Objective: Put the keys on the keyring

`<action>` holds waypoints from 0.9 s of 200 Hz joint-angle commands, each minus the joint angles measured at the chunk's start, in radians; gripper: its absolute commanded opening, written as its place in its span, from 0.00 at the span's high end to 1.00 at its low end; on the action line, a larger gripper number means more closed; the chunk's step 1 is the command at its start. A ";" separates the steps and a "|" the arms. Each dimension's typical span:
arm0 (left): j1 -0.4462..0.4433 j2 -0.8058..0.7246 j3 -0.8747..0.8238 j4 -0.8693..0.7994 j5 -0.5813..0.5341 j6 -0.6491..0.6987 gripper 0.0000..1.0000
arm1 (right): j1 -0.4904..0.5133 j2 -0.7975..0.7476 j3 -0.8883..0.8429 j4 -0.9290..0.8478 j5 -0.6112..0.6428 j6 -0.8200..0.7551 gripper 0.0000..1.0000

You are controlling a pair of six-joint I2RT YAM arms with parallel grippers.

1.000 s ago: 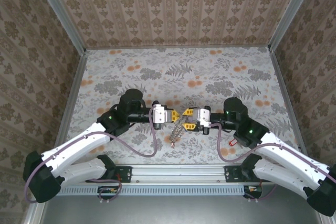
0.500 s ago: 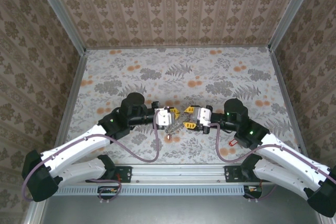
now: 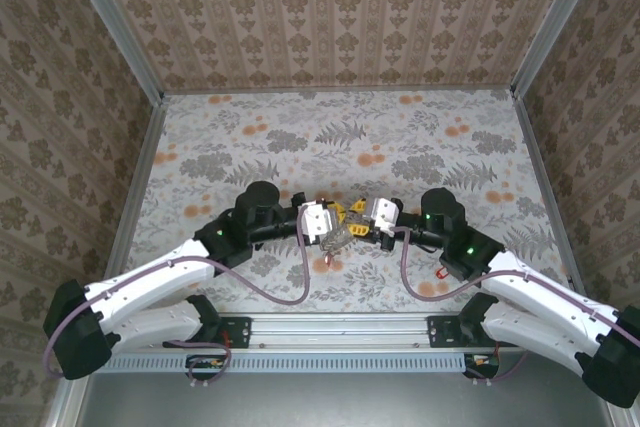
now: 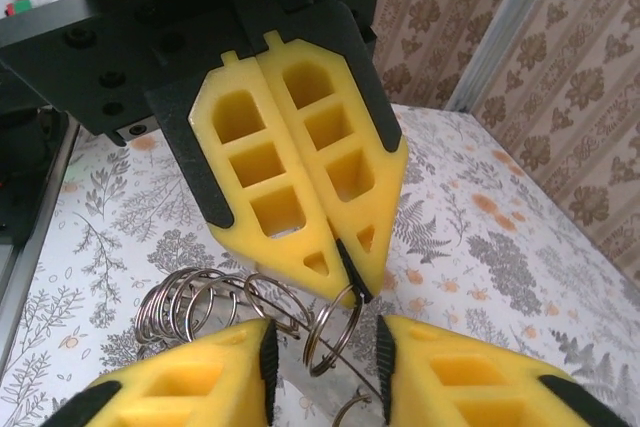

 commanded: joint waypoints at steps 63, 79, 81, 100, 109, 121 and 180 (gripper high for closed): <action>-0.008 -0.016 0.017 0.012 0.020 -0.066 1.00 | 0.003 0.002 -0.017 0.049 0.111 0.032 1.00; -0.005 -0.038 0.024 -0.031 0.043 -0.076 0.80 | -0.008 0.000 -0.041 0.133 0.085 0.070 1.00; -0.003 -0.042 0.025 -0.038 0.045 -0.076 0.78 | -0.011 -0.001 -0.045 0.148 0.079 0.077 1.00; 0.012 -0.083 0.018 -0.096 0.056 -0.083 0.68 | -0.046 -0.009 -0.084 0.288 -0.005 0.159 1.00; 0.023 -0.107 0.010 -0.115 0.057 -0.092 0.65 | -0.061 -0.007 -0.096 0.344 -0.055 0.191 1.00; 0.042 -0.139 0.005 -0.130 0.066 -0.108 0.63 | -0.069 -0.005 -0.107 0.399 -0.123 0.208 1.00; 0.099 -0.176 0.056 -0.233 0.163 -0.156 0.62 | -0.069 0.048 -0.108 0.566 -0.276 0.235 1.00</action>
